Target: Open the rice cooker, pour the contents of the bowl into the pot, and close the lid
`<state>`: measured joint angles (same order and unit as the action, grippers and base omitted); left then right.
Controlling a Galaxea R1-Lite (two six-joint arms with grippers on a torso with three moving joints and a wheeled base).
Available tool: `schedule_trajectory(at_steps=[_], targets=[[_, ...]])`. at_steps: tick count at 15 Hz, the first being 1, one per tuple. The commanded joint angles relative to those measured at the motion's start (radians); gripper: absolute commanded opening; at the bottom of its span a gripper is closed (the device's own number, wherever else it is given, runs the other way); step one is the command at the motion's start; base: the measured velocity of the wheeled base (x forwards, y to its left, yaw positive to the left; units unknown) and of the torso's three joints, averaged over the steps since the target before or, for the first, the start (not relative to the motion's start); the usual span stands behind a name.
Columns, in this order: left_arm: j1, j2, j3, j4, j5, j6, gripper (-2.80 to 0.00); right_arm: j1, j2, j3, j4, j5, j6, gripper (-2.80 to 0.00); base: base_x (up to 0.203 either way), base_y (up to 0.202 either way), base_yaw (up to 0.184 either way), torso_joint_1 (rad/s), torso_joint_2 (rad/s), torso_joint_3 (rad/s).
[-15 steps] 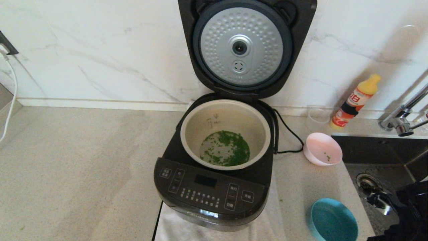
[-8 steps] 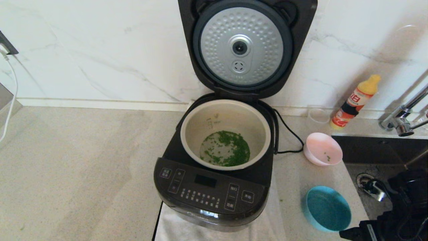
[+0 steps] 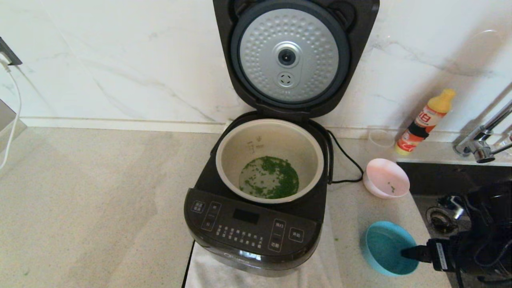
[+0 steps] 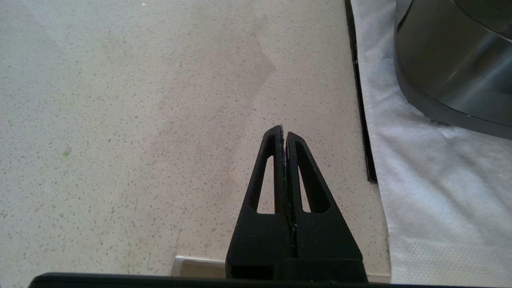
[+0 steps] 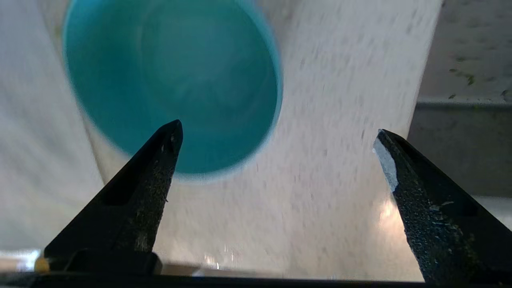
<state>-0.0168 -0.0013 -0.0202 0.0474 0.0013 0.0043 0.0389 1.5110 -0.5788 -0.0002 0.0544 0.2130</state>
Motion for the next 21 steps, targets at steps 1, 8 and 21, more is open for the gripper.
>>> schedule_trajectory(at_steps=[1, 8, 21], targets=[[0.000, 0.001, 0.000, 0.000, 0.000, 0.000, -2.80, 0.001, 0.087, -0.026, -0.007, -0.024, 0.006, 0.00, 0.000, 0.000, 0.000, 0.000, 0.00, 0.000], [0.000, 0.001, 0.000, 0.000, 0.000, 0.000, -2.80, -0.004, 0.161, -0.098, -0.011, -0.082, 0.074, 0.00, 0.000, 0.000, 0.000, 0.000, 0.00, 0.000], [0.000, 0.001, 0.000, 0.000, 0.000, 0.000, -2.80, -0.002, 0.122, -0.079, -0.001, -0.080, 0.075, -2.80, 0.000, 0.000, 0.000, 0.000, 0.00, 0.000]])
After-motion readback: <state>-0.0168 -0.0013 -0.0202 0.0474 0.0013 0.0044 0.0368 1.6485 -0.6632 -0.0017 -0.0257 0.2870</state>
